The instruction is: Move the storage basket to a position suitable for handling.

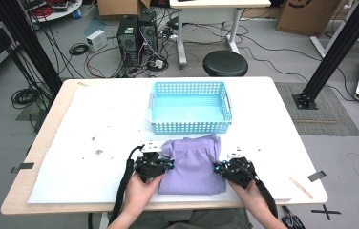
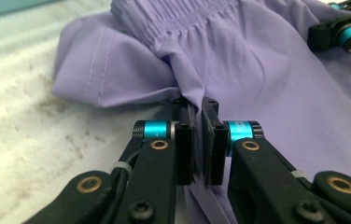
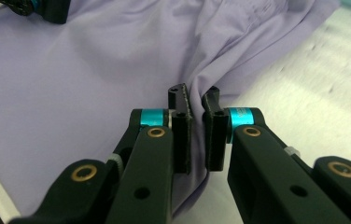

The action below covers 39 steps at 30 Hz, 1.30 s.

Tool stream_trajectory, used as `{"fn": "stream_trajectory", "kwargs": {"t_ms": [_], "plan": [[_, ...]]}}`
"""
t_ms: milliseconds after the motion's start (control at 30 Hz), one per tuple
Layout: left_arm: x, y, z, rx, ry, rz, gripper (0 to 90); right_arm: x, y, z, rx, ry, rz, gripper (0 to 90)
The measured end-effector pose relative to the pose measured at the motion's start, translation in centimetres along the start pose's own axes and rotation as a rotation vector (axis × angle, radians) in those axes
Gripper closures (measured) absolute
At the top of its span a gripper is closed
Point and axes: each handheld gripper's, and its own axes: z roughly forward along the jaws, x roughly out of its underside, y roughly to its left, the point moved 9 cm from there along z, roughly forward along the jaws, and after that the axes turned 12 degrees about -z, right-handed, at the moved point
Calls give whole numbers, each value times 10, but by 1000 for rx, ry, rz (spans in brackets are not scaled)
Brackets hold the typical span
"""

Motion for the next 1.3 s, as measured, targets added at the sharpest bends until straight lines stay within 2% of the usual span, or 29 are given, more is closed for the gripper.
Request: {"fn": "stream_trajectory", "kwargs": {"t_ms": [100, 200, 367, 433, 600, 733, 900, 1300], "plan": [[-7, -8, -9, 12, -16, 37, 857, -8, -2, -9, 12, -32, -12, 850], [-12, -17, -18, 36, -37, 50, 857, -16, 1, -19, 23, -63, -40, 850], [-23, -29, -35, 59, -81, 69, 857, -31, 2, -37, 23, -119, -55, 851], [-30, -32, -43, 56, -96, 91, 857, -36, 0, -43, 26, -137, -57, 850], [-56, -40, -58, 63, -156, 116, 857, -55, -7, -56, 41, -194, -67, 850], [-80, -38, -66, 44, -189, 135, 856, -76, -17, -63, 64, -230, -82, 849], [-107, -31, -68, 25, -218, 142, 856, -103, -34, -65, 86, -260, -89, 850], [-158, -10, -60, -21, -245, 152, 856, -147, -71, -51, 120, -281, -80, 850]]}}
